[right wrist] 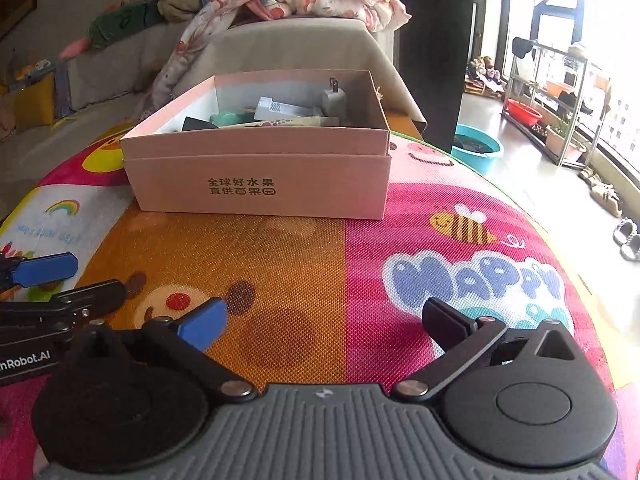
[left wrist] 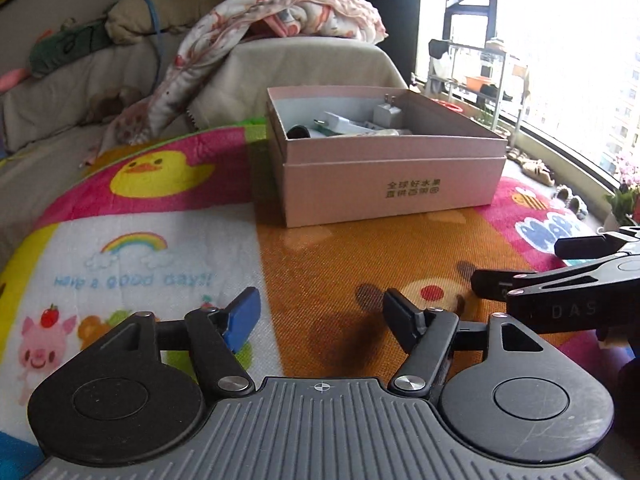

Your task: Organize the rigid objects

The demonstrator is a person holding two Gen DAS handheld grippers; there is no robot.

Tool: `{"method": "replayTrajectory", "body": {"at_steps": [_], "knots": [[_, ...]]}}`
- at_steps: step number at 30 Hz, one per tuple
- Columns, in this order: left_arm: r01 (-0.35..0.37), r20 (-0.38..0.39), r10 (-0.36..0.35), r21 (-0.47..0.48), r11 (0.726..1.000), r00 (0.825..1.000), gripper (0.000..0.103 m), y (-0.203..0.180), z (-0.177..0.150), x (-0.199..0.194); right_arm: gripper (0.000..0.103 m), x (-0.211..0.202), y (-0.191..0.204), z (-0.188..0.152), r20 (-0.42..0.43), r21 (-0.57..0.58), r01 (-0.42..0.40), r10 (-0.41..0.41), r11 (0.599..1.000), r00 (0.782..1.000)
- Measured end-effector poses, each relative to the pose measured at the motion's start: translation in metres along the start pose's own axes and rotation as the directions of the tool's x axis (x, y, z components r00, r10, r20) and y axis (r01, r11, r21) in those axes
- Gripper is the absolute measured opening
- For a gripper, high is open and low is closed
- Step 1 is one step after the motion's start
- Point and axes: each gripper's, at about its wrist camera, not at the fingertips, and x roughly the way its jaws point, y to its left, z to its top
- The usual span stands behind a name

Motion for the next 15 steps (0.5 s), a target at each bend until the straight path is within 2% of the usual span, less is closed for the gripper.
{"method": "replayTrajectory", "body": {"at_steps": [3, 5, 15], "knots": [[-0.029, 0.007, 0.030, -0.048, 0.998, 1.000, 0.076, -0.0038, 0.0017, 0.0031, 0.103, 0.0013, 0.0017, -0.0011, 0.021, 0.014, 0.020, -0.020, 1.000, 1.000], [-0.052, 0.004, 0.052, -0.041, 0.998, 0.999, 0.076, -0.0078, 0.0022, 0.0038, 0.103, 0.0026, -0.0001, -0.0004, 0.025, 0.025, 0.027, -0.028, 0.999, 0.999], [-0.067, 0.004, 0.068, -0.048, 0.997, 0.998, 0.078, -0.0085, 0.0030, 0.0050, 0.103, 0.0034, -0.0013, 0.0001, 0.029, 0.025, 0.030, -0.030, 0.999, 0.999]]}}
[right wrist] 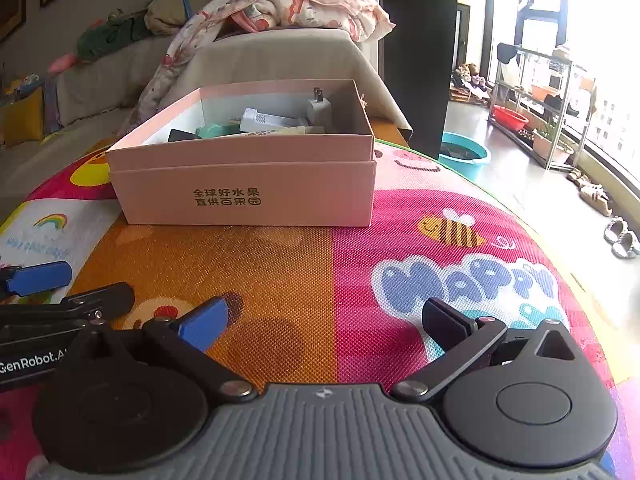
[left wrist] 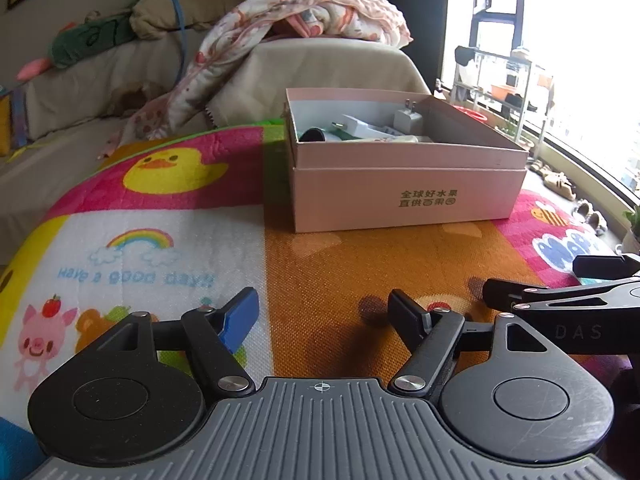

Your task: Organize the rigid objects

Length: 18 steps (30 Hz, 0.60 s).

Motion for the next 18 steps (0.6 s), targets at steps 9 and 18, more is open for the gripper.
{"method": "replayTrajectory", "body": {"at_steps": [9, 18], "knots": [[-0.002, 0.000, 0.002, -0.002, 1.000, 1.000, 0.078, -0.0002, 0.0002, -0.0002, 0.103, 0.0008, 0.0020, -0.0011, 0.002, 0.007, 0.008, -0.008, 1.000, 1.000], [-0.014, 0.005, 0.014, -0.012, 1.000, 1.000, 0.073, 0.0017, 0.0002, -0.0019, 0.103, 0.0007, 0.0023, -0.0017, 0.003, 0.005, 0.012, -0.012, 1.000, 1.000]]}}
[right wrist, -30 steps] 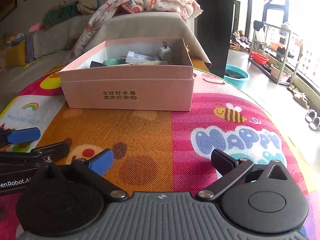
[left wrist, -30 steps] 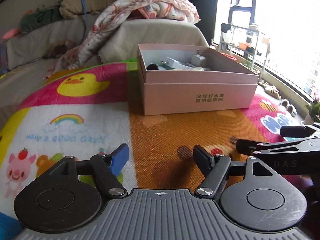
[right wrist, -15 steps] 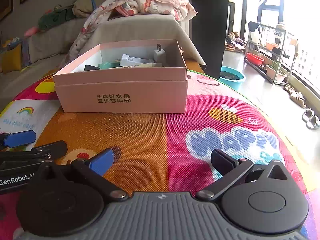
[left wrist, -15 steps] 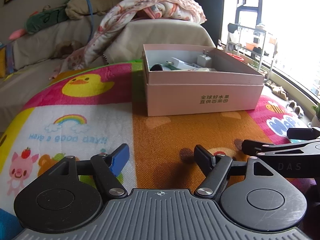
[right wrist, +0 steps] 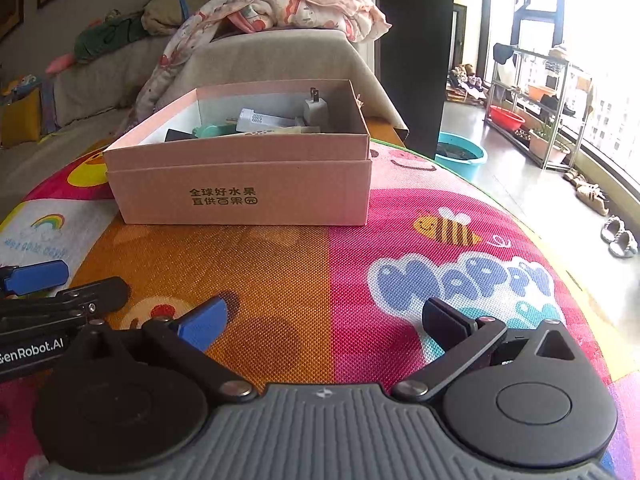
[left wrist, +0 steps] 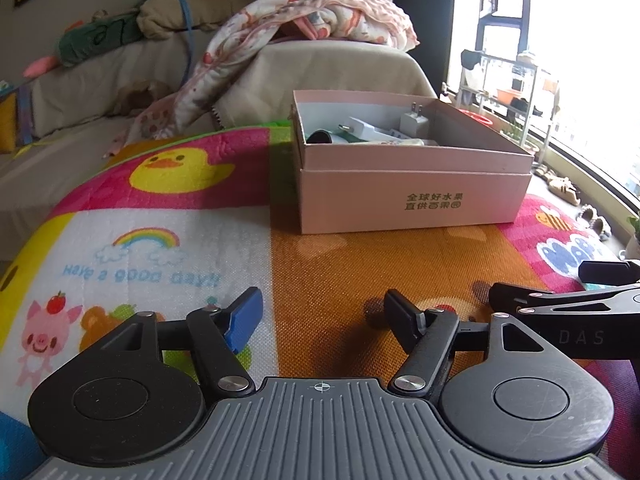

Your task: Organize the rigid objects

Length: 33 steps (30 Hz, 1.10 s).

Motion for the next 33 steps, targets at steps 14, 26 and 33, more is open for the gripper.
{"method": "replayTrajectory", "body": {"at_steps": [14, 26, 33], "knots": [[-0.015, -0.002, 0.015, 0.020, 1.000, 1.000, 0.074, -0.0037, 0.0001, 0.0001, 0.103, 0.0001, -0.0002, 0.0000, 0.000, 0.000, 0.000, 0.000, 1.000, 1.000], [-0.014, -0.002, 0.014, 0.019, 1.000, 1.000, 0.074, -0.0038, 0.0001, 0.0001, 0.103, 0.0002, 0.0002, -0.0001, 0.000, 0.000, 0.000, 0.000, 1.000, 1.000], [-0.015, -0.002, 0.015, 0.020, 1.000, 1.000, 0.074, -0.0043, 0.0001, 0.0002, 0.103, 0.0002, 0.0004, -0.0001, 0.000, 0.000, 0.000, 0.000, 1.000, 1.000]]}}
